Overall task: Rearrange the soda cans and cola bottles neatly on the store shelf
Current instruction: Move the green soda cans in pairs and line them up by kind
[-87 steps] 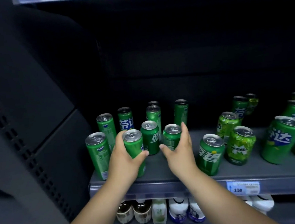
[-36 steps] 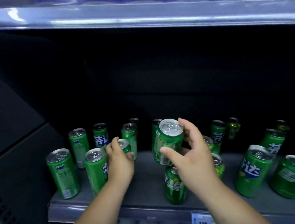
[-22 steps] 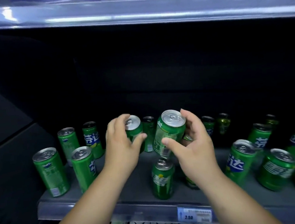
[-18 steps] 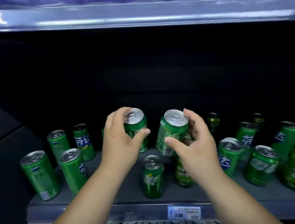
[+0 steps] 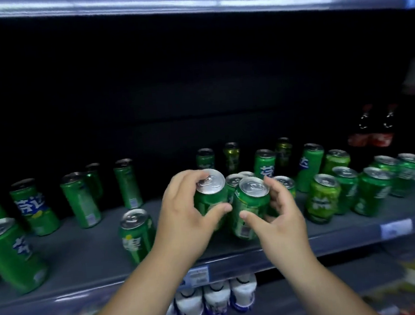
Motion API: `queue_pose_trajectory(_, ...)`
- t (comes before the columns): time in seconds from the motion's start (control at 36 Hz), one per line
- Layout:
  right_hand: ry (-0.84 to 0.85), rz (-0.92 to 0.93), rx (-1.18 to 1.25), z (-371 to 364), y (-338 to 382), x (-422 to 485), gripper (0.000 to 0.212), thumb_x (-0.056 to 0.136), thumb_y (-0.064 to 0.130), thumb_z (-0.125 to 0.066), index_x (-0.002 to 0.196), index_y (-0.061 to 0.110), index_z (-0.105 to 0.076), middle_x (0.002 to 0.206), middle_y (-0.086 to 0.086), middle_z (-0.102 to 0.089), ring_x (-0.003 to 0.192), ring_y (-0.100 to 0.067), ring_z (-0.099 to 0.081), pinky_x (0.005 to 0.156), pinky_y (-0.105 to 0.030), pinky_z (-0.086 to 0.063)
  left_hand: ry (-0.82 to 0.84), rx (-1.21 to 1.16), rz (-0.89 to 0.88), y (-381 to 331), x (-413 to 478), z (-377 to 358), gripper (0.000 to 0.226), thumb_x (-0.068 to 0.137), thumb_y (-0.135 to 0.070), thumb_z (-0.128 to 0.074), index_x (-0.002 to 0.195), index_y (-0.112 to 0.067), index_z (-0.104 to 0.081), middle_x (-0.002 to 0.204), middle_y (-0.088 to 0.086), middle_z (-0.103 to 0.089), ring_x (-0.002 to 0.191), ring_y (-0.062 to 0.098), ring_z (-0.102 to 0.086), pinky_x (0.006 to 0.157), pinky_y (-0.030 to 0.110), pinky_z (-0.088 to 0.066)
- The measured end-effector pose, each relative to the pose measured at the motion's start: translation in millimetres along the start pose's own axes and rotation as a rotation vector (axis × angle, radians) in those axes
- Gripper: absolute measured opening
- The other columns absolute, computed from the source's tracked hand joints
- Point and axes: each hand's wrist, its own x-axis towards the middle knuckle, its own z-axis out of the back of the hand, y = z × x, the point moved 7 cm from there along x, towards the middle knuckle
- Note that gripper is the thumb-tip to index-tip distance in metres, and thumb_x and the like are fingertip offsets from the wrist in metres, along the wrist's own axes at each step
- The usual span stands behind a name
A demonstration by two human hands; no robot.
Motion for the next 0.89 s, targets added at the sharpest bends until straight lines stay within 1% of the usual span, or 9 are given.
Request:
queue_pose_trajectory(0.06, -0.018, -0.034, -0.001, 11.1, -11.9, -0.7, 0.071, 0.076, 0.017, -0.085, 0.118, 0.061, -0.048, 0.122, 0.037, -0.052, 0.115, 0.019, -0.047, 0.104, -0.032, -0.047, 0.031, -0.016, 0.01, -4.6, -2.3, -11.3, 0.06, 0.066, -0.035, -0.088, 0.116, -0.035, -0.054, 0.118, -0.026, -0.047, 0.111, -0.001, -0.049, 0.097, 0.015, -0.038)
queue_pose_trajectory(0.17, -0.047, -0.064, -0.023, 25.8, -28.3, 1.2, 0.073, 0.074, 0.02, -0.086, 0.115, 0.066, -0.046, 0.13, 0.029, -0.052, 0.124, -0.002, -0.05, 0.107, -0.041, -0.047, 0.093, 0.012, 0.03, -5.9, -9.7, -33.6, 0.061, 0.067, -0.037, -0.087, 0.115, -0.043, -0.049, 0.116, -0.027, -0.047, 0.112, -0.005, -0.045, 0.095, 0.006, -0.031)
queue_pose_trajectory(0.28, -0.043, -0.094, -0.017, 27.7, -44.2, 3.2, 0.078, 0.073, 0.016, -0.087, 0.115, 0.066, -0.044, 0.134, 0.022, -0.053, 0.129, -0.006, -0.049, 0.11, -0.041, -0.045, 0.158, -0.007, 0.136, 9.1, -20.9, -57.1, 0.059, 0.069, -0.036, -0.086, 0.115, -0.04, -0.05, 0.118, -0.024, -0.048, 0.111, -0.01, -0.043, 0.09, -0.001, -0.028)
queue_pose_trajectory(0.36, -0.027, -0.135, -0.024, 25.0, -58.2, 3.7, 0.077, 0.073, 0.016, -0.087, 0.123, 0.057, -0.044, 0.133, 0.02, -0.053, 0.126, -0.007, -0.05, 0.11, -0.042, -0.046, 0.176, 0.006, 0.209, 22.2, -29.4, -69.7, 0.058, 0.07, -0.034, -0.086, 0.118, -0.034, -0.053, 0.12, -0.018, -0.05, 0.104, -0.008, -0.042, 0.089, -0.002, -0.027)
queue_pose_trajectory(0.47, -0.034, -0.14, -0.06, 21.9, -68.4, 9.0, 0.077, 0.074, 0.022, -0.086, 0.135, 0.044, -0.045, 0.135, 0.016, -0.053, 0.128, -0.009, -0.048, 0.109, -0.043, -0.045, 0.15, 0.033, 0.263, 31.9, -33.3, -74.6, 0.059, 0.073, -0.032, -0.085, 0.122, -0.031, -0.051, 0.12, -0.02, -0.047, 0.105, -0.01, -0.036, 0.088, -0.005, -0.024)
queue_pose_trajectory(0.69, -0.072, -0.134, -0.108, 19.5, -85.7, 16.6, 0.075, 0.074, 0.028, -0.086, 0.133, 0.048, -0.045, 0.137, 0.011, -0.053, 0.129, -0.013, -0.051, 0.107, -0.046, -0.047, 0.11, -0.002, 0.3, 38.1, -37.4, -85.5, 0.068, 0.073, -0.028, -0.084, 0.13, -0.027, -0.046, 0.124, -0.017, -0.047, 0.11, -0.01, -0.035, 0.092, -0.005, -0.022)
queue_pose_trajectory(0.81, -0.06, -0.116, -0.113, 19.3, -89.7, 17.4, 0.077, 0.071, 0.04, -0.083, 0.134, 0.053, -0.041, 0.142, 0.011, -0.048, 0.133, -0.015, -0.048, 0.106, -0.048, -0.047, 0.092, -0.048, 0.342, 42.0, -40.4, -87.0, 0.075, 0.073, -0.031, -0.085, 0.134, -0.031, -0.042, 0.126, -0.02, -0.046, 0.112, -0.011, -0.036, 0.091, -0.006, -0.022)
queue_pose_trajectory(0.86, -0.058, -0.105, -0.109, 20.3, -90.1, 16.4, 0.078, 0.069, 0.047, -0.08, 0.135, 0.055, -0.039, 0.144, 0.011, -0.046, 0.135, -0.016, -0.046, 0.107, -0.049, -0.047, 0.095, -0.071, 0.359, 45.4, -43.4, -87.1, 0.075, 0.071, -0.032, -0.086, 0.129, -0.039, -0.039, 0.126, -0.021, -0.048, 0.115, -0.006, -0.042, 0.096, 0.002, -0.03)
queue_pose_trajectory(0.89, -0.059, -0.1, -0.115, 21.3, -89.9, 15.7, 0.078, 0.07, 0.047, -0.08, 0.136, 0.054, -0.039, 0.145, 0.011, -0.046, 0.136, -0.016, -0.046, 0.107, -0.05, -0.046, 0.105, -0.08, 0.374, 47.9, -46.0, -88.0, 0.075, 0.071, -0.032, -0.086, 0.128, -0.041, -0.038, 0.128, -0.02, -0.05, 0.119, -0.002, -0.046, 0.101, 0.011, -0.036)
